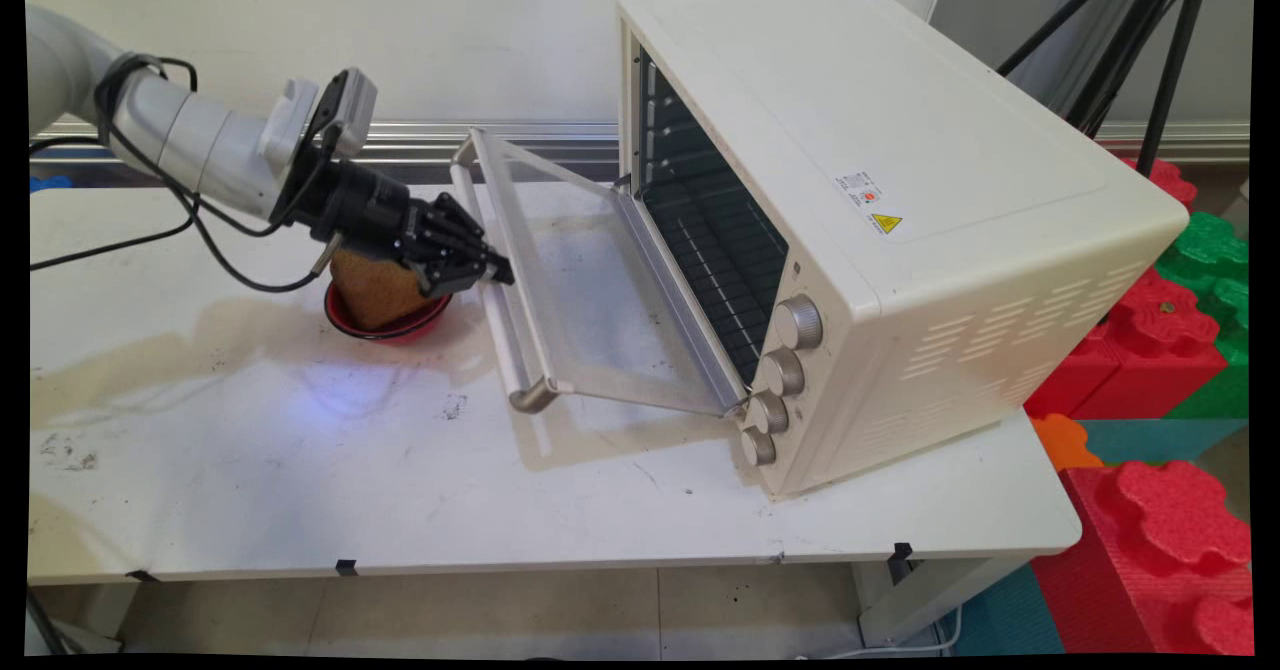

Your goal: Open the oven

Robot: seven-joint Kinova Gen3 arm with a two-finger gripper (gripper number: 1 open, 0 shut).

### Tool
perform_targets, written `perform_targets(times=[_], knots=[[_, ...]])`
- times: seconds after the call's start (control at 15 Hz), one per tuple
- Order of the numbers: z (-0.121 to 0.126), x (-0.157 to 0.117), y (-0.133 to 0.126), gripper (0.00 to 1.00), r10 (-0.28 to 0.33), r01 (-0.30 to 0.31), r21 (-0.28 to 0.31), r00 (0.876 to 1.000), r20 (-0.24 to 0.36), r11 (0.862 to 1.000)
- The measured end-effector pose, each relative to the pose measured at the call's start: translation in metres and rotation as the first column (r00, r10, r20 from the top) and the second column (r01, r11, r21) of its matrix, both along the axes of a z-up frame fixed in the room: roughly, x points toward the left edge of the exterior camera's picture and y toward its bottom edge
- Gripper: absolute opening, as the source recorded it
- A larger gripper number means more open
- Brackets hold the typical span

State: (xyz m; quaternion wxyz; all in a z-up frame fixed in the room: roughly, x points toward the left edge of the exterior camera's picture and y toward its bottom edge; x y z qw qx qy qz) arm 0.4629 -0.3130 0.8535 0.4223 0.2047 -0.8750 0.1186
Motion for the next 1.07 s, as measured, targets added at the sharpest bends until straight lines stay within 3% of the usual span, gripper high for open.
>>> perform_targets(times=[0.67,1.07], knots=[[-0.032,0.018,0.013,0.00,0.009,-0.011,0.035,0.999,0.041,0.999],[-0.039,0.029,0.019,0.00,0.011,-0.013,0.038,0.999,0.053,0.999]])
